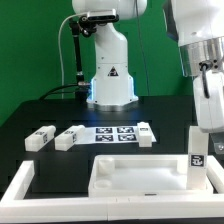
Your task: Assemble desk
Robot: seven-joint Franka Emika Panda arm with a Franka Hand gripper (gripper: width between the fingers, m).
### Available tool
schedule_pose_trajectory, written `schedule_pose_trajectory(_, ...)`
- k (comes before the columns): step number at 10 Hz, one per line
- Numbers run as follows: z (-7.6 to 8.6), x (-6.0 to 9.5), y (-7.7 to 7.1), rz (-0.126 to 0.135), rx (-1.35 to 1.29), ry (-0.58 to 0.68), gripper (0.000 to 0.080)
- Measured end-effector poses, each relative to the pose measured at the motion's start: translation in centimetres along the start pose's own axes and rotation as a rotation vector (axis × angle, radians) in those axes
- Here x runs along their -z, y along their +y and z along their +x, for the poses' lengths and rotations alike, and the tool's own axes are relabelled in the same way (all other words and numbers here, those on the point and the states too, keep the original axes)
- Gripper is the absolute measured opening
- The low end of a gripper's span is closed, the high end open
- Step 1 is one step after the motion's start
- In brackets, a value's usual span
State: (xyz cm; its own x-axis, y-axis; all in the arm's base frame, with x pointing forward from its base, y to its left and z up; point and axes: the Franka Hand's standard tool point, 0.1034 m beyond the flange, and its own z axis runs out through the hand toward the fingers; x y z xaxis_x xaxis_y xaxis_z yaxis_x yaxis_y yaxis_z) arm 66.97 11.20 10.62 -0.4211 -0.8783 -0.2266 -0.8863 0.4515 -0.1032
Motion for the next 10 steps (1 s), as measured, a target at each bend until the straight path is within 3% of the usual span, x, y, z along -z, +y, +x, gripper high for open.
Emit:
schedule_pose_trajectory(1,0.0,0.0,0.0,0.000,0.004,0.000,0.0625)
schedule_pose_trajectory(3,-0.1,0.1,0.0,0.000,0.014,-0.001,0.0642)
schedule_pose_trajectory(5,-2.0,3.9,-0.4,0.019,0.065,-0.042,0.0649)
schedule_pose_trajectory(6,-2.2,4.8,-0.3,0.025,0.067,-0.051,0.0649)
schedule_pose_trajectory(10,-2.0,4.2,-0.2,0.020,0.075,-0.044,0.0649)
